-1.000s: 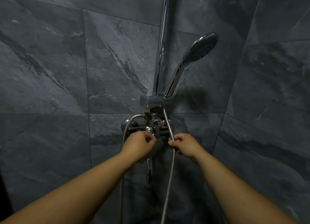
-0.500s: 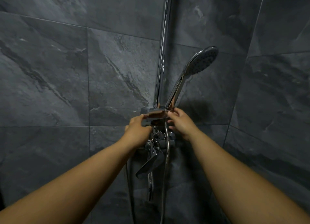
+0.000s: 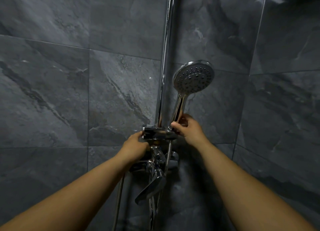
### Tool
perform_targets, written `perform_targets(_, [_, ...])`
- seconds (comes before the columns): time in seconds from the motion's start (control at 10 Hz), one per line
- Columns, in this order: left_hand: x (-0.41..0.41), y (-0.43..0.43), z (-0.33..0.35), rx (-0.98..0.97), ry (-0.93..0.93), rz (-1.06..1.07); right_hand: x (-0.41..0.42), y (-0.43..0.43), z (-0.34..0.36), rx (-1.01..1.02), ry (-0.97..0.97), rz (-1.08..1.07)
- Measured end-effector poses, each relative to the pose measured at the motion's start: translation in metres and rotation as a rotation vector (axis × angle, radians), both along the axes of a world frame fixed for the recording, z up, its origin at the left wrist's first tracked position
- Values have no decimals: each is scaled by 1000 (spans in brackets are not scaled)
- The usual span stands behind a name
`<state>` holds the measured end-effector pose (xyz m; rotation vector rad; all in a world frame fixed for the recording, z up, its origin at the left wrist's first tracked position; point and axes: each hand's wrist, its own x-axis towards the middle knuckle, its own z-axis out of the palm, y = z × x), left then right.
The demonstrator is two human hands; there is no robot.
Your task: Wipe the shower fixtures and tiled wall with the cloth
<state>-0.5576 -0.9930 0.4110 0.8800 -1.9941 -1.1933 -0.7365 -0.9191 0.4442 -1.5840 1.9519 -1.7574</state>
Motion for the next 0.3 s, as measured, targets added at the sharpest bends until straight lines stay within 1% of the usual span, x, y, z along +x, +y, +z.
perform_targets(0.1, [1,9,4,-21,46,0,0,3,3,45,42,-8])
perform_targets(0.2, [3,16,5,-17,31,-24,-2,2,3,80,53,-3])
perform_targets(0.3, [8,29,8,-9,62,-4,-3,4,5,110,60,2])
